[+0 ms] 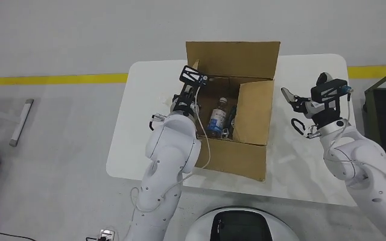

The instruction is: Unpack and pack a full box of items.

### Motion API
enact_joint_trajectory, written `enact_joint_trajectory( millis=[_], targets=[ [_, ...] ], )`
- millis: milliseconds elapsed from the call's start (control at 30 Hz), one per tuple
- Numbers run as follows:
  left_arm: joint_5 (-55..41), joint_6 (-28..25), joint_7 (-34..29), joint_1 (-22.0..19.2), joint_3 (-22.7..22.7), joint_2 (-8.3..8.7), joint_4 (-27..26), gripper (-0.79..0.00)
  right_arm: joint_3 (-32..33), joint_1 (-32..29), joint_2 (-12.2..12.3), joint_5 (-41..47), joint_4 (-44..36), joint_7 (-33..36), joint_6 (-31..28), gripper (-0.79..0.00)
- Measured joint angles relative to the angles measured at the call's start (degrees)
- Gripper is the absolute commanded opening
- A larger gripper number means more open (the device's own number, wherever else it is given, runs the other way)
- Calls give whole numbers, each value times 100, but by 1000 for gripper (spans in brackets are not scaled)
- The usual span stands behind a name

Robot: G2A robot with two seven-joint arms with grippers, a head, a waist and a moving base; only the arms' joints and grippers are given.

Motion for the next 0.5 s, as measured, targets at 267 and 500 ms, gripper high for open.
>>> enact_joint_trajectory(
  millis=[267, 500],
  targets=[
    [6, -58, 55, 1, -52, -13, 36, -785, -619, 97, -180, -116, -1, -183, 419, -785],
    [38, -70, 91, 5, -153, -18, 52, -785, -1196, 418, -351, -326, 19, -365, 416, -785]
  ],
)
